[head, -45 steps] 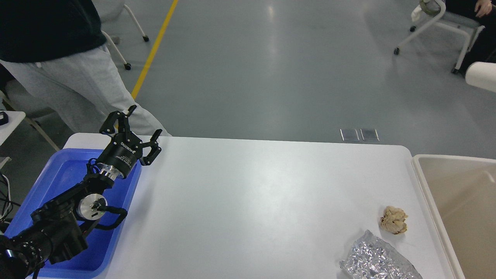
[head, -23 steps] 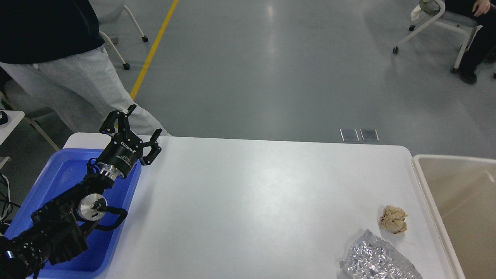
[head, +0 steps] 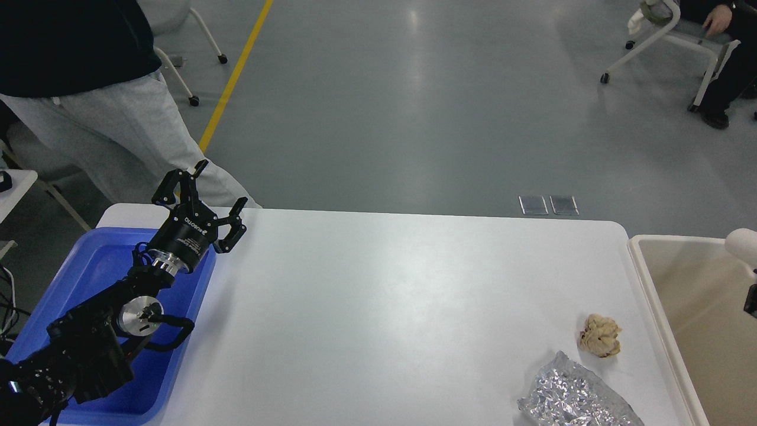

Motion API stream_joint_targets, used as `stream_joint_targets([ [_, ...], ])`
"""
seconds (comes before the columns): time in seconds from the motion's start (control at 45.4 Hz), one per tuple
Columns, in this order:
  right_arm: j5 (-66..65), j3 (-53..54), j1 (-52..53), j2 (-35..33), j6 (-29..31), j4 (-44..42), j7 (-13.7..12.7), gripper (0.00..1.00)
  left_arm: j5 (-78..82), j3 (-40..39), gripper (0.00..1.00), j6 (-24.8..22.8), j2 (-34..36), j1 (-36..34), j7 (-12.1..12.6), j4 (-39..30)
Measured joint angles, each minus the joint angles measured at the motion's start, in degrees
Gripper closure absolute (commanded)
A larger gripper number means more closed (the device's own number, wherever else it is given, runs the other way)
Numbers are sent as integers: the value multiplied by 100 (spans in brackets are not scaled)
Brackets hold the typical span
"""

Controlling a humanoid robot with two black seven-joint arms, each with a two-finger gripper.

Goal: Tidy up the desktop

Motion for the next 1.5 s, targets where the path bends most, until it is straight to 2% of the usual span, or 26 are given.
stream_joint_targets([
  [0.176,-18,554,-231,239,360,-327,-20,100,0,0,0,0,0,0,0,0],
  [0.375,-136,821,-336,454,467,-639,-35,100,0,0,0,0,0,0,0,0],
  [0.639,-582,951,-486,643,397,-1001,-62,100,0,0,0,0,0,0,1,0],
  [1.212,-1010,995,-972,811,235,-1127,-60,100,0,0,0,0,0,0,2,0],
  [1.278,-1018,1000,-1022,831,235,-1128,-58,71,0,0,0,0,0,0,2,1],
  [1.344,-1023,1003,-1066,843,234,-1128,-55,12,0,0,0,0,0,0,2,2],
  [1.366,-1026,1004,-1077,847,235,-1128,-52,7,0,0,0,0,0,0,2,2],
  [1.432,-1033,1006,-1107,862,229,-1128,-48,2,0,0,0,0,0,0,2,2],
  [1.498,-1040,1007,-1128,875,225,-1125,-45,1,0,0,0,0,0,0,2,2],
])
